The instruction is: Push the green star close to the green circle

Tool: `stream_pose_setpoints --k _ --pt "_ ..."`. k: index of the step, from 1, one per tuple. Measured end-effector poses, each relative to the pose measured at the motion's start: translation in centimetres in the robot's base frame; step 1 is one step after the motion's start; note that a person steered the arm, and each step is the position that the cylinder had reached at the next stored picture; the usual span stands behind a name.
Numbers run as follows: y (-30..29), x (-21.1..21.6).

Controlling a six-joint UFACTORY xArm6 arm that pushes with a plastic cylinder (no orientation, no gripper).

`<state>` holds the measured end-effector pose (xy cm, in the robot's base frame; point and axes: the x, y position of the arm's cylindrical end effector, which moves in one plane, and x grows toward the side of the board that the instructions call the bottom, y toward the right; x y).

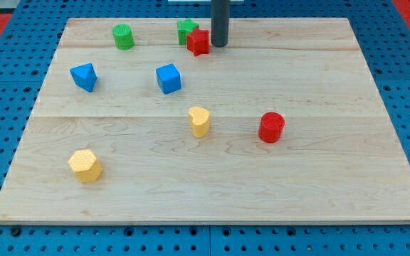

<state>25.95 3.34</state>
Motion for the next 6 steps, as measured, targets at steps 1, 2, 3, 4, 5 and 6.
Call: stream_pose_setpoints --k 1,2,3,4,5,6 --pt "-0.3 -3.0" --pt "-6.6 -2.9" --pt "-11.5 -2.2" --pt "-6.2 -2.7" --pt "-4.6 -2.3" --pt "-2.1 2.0"
